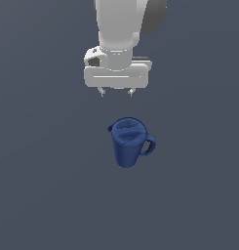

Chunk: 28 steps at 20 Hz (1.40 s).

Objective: Pick up the object and move it to a goal position.

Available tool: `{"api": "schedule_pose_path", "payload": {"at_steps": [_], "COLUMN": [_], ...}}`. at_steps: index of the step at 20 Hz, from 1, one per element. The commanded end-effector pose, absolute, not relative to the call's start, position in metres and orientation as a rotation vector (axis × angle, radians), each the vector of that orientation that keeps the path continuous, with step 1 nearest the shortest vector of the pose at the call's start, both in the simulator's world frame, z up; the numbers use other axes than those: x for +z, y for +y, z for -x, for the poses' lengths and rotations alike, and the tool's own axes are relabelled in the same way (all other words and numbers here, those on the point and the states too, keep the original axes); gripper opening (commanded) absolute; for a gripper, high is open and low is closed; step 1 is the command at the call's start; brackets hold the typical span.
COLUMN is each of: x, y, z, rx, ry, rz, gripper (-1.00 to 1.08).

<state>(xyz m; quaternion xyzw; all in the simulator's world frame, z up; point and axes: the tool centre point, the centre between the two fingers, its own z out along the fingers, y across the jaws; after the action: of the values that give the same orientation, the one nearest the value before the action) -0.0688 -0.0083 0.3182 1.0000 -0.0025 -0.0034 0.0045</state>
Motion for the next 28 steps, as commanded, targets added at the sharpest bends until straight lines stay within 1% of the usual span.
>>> {"api": "schedule_pose_path", "payload": {"at_steps": [1, 8, 16, 22, 28], "x": [0.318, 0.318, 0.317, 0.314, 0.306], "y": [-0.008, -0.014, -0.010, 0.001, 0.020], "z": [0.069, 0.065, 0.059, 0.044, 0.022], "rx": [-0.011, 0.002, -0.017, -0.060, -0.129], "ry": [-0.008, -0.013, 0.043, 0.172, 0.373], "rz": [-3.133, -3.121, -3.109, -3.075, -3.008], "gripper": [0.28, 0.28, 0.28, 0.28, 0.28]}}
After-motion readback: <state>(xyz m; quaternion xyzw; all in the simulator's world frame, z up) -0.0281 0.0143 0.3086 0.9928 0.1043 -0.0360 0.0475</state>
